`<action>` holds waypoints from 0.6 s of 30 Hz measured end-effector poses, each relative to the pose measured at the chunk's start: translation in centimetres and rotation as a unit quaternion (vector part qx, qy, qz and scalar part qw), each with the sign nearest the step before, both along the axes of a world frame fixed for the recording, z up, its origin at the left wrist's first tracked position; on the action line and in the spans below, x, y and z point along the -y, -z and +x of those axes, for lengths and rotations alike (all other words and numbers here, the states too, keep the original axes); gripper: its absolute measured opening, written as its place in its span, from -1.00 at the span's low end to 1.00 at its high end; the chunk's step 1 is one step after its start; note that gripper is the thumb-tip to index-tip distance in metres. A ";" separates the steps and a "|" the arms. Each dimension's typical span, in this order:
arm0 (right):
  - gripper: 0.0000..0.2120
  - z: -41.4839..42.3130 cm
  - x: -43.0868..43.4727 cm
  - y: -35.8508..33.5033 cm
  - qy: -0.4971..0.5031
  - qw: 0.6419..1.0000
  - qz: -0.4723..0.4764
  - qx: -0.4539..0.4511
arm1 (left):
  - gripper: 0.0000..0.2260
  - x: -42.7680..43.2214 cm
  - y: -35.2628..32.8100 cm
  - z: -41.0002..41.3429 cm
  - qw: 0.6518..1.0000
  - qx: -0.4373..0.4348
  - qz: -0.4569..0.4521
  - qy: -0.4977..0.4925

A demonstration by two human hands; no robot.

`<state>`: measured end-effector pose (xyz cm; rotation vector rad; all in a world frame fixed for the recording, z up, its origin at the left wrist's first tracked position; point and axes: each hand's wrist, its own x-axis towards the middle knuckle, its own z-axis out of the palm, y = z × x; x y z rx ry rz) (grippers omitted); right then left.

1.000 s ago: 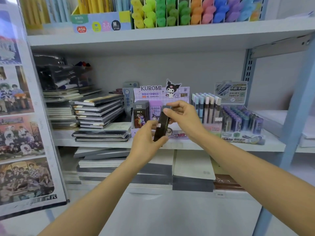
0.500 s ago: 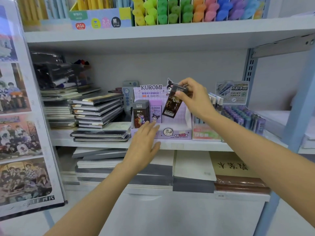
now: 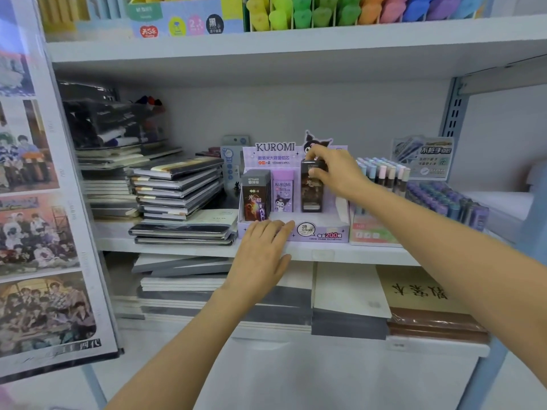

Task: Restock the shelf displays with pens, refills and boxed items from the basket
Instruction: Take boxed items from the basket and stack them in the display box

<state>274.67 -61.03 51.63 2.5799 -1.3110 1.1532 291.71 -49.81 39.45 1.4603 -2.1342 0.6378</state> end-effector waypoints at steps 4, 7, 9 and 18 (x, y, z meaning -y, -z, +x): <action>-0.83 -0.7 0.4 -0.3 -0.008 0.999 0.000 0.035 | -0.49 0.2 0.2 0.0 1.000 -0.003 -0.005 -0.002; -0.83 -0.1 0.4 -0.1 -0.021 0.999 0.003 0.041 | -0.49 0.1 0.3 -0.1 1.000 -0.012 -0.011 -0.001; -0.83 0.4 0.4 0.0 -0.017 1.000 0.004 0.017 | -0.49 0.0 0.3 -0.1 1.000 -0.014 -0.012 0.000; -0.78 0.5 0.3 -0.5 -0.006 0.998 0.055 -0.029 | -0.49 -0.1 0.3 0.0 1.000 -0.007 -0.017 0.000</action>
